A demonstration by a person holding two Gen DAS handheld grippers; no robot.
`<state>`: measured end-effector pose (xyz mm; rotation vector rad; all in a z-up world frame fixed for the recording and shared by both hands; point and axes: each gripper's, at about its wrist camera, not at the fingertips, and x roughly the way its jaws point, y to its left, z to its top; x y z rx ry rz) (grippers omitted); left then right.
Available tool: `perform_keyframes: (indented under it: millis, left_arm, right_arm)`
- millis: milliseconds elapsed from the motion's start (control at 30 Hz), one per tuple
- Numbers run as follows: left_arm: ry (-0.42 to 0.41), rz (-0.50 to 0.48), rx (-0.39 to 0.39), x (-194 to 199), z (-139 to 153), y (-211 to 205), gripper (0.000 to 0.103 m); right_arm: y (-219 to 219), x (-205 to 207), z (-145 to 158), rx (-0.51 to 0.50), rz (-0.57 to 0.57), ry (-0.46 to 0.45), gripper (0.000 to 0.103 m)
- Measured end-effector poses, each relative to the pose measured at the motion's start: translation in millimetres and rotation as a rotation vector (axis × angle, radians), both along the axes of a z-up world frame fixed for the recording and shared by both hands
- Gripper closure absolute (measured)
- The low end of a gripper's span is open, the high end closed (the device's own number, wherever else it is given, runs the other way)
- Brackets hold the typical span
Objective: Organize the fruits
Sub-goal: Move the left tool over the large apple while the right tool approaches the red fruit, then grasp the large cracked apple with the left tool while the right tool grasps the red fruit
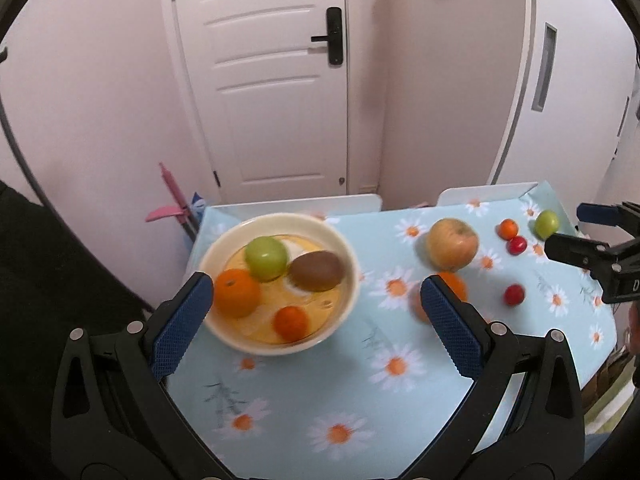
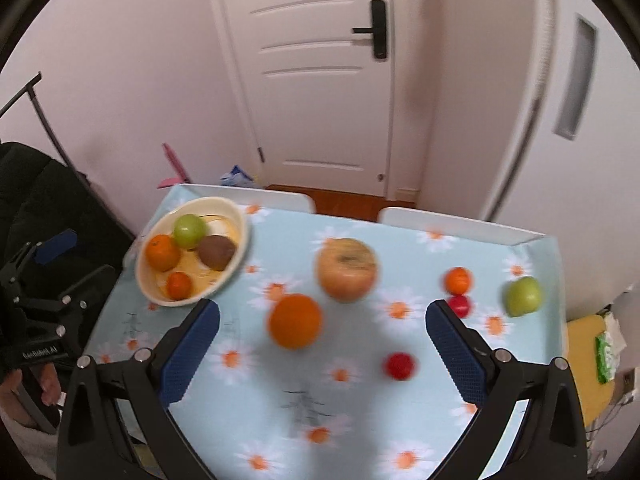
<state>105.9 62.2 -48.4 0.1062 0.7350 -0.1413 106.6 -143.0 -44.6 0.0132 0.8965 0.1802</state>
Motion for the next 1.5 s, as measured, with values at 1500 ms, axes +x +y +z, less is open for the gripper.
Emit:
perform_keyframes:
  millis: [1500]
  left_arm:
    - [0.250, -0.113, 0.159, 118, -130, -199, 0.014]
  right_arm:
    - [-134, 63, -134, 0.001, 0.075, 0.149, 0.012]
